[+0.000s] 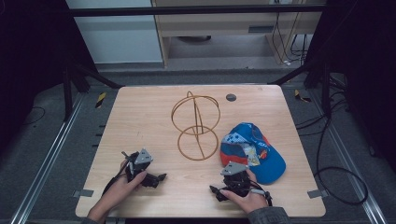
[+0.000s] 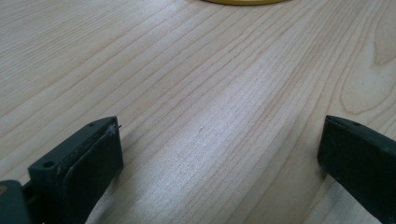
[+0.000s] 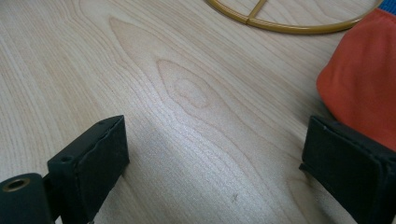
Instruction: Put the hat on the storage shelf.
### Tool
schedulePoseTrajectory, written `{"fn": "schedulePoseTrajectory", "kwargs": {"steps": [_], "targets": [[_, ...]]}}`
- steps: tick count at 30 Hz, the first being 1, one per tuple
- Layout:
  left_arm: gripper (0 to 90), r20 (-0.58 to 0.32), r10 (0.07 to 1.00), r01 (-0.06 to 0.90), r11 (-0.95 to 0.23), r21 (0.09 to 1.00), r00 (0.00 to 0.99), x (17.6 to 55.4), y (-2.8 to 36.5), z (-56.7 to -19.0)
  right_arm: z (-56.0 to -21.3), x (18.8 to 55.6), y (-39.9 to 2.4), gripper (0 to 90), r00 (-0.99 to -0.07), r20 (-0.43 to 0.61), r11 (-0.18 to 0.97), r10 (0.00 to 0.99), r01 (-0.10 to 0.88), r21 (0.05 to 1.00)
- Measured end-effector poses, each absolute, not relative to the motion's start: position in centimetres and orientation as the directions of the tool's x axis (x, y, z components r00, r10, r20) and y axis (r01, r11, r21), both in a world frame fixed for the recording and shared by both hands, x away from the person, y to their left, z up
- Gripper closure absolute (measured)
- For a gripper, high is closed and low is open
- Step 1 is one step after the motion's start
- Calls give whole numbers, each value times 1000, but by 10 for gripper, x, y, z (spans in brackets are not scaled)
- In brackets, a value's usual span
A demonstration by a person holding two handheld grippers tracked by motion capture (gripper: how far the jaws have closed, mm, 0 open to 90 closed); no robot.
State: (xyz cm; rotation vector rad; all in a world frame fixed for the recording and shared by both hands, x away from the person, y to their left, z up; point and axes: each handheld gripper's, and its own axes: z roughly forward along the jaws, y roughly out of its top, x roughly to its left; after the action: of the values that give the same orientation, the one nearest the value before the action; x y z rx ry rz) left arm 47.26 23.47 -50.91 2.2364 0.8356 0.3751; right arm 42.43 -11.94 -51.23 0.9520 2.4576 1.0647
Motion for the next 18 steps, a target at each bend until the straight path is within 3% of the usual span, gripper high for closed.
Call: {"fn": "schedulePoseTrajectory", "kwargs": {"steps": [18], "targets": [[0,25,661,455,-543,706,750,473,235,-509,-510,425,-119,76,-727,-21,515,686,465,720]]}}
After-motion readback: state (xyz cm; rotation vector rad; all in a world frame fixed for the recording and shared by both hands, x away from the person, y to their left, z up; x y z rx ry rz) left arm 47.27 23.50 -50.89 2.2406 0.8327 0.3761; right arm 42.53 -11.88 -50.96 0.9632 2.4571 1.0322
